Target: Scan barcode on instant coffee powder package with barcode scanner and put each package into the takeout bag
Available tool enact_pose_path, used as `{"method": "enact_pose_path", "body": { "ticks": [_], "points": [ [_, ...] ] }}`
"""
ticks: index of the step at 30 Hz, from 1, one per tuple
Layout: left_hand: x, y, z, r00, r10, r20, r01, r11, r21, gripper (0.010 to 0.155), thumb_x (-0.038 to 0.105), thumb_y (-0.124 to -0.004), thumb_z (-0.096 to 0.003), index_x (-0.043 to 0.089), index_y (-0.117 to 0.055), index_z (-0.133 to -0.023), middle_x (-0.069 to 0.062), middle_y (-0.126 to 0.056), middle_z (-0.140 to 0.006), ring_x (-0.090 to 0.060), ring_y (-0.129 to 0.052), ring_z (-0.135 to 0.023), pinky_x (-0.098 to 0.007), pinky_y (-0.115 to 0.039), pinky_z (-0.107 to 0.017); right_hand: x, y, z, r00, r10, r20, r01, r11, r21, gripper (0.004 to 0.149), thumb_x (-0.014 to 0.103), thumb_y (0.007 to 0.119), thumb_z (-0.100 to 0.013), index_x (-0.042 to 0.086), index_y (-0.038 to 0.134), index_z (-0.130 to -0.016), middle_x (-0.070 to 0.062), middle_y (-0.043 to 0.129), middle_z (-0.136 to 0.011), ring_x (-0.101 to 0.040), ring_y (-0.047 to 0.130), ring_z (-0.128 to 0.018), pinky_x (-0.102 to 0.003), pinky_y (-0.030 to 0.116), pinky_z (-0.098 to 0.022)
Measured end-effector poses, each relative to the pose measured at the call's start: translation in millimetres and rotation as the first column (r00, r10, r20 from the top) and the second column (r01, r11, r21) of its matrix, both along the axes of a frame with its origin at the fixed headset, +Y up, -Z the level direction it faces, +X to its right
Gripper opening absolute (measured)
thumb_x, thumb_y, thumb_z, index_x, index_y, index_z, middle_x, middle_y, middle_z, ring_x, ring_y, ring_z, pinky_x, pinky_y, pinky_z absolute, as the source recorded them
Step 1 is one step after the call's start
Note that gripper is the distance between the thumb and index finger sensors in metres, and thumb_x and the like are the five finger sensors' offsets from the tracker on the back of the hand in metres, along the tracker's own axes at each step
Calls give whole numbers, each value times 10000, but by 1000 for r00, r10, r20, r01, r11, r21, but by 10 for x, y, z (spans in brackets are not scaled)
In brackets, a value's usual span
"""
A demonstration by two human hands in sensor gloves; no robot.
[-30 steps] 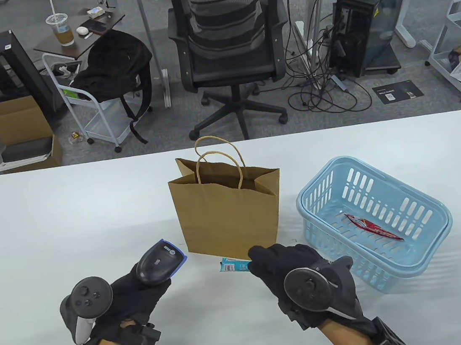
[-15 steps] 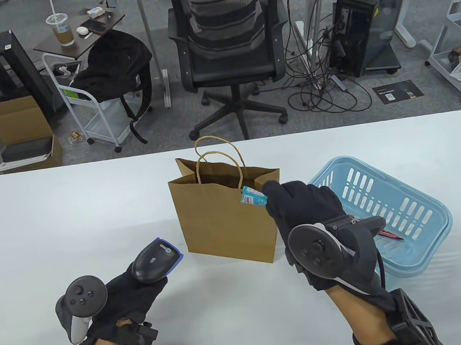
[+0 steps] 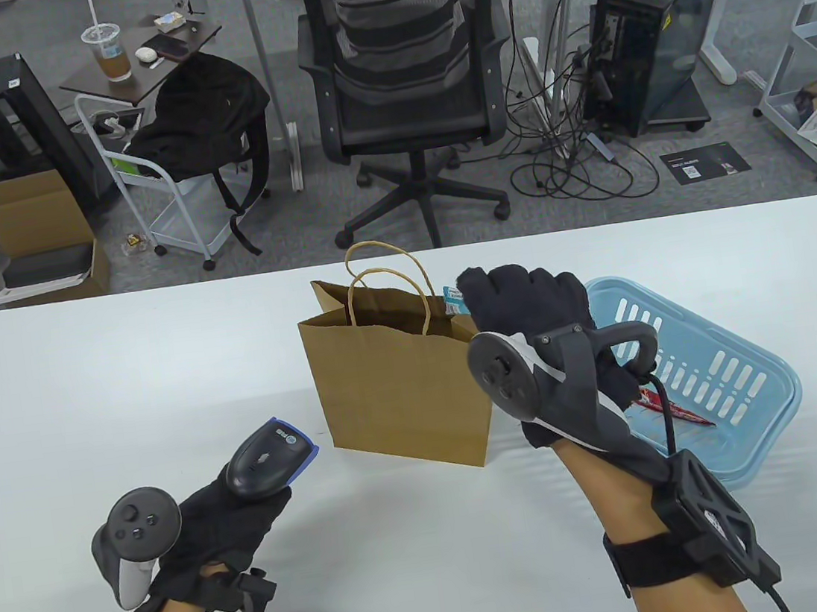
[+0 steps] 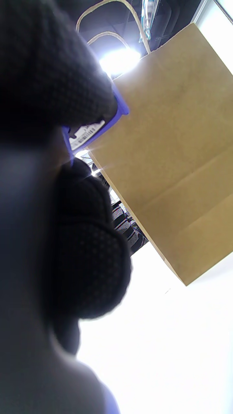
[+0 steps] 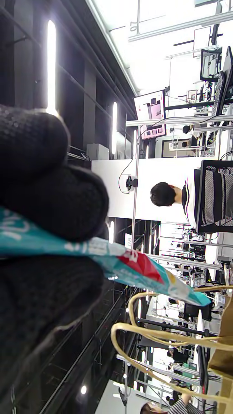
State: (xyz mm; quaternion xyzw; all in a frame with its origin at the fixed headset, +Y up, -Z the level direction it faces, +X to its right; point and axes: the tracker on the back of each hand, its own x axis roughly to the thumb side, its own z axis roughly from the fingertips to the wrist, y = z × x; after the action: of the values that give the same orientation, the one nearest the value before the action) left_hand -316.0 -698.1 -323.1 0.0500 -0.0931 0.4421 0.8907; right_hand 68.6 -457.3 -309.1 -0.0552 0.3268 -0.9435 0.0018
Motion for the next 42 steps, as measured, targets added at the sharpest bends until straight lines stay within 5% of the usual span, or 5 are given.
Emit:
{"method": "enact_pose_path", "body": {
  "ticks": [25,42],
  "points": [
    [-15,16,-2,1000,3,4,-3,1000,7,571,587,-892,-427,253,-798,-881,105,-1017,-624,-169,-1104,-416,-392,-915,-405,-148,-254,-283,993,57,-103,-76,980,-186,506,267,1009,-389,373,868,-863,-8,931,-925,-158,1017,-692,-406,860,-574],
    [3,20,-2,1000,-10,8,10,1000,3,572,586,-893,-428,252,-796,-883,104,-1017,-625,-170,-1103,-416,-394,-913,-406,-183,-517,-432,991,7,-131,-31,982,-185,516,331,964,-414,363,826,-910,-20,883,-981,-172,992,-762,-426,833,-617]
  ]
}}
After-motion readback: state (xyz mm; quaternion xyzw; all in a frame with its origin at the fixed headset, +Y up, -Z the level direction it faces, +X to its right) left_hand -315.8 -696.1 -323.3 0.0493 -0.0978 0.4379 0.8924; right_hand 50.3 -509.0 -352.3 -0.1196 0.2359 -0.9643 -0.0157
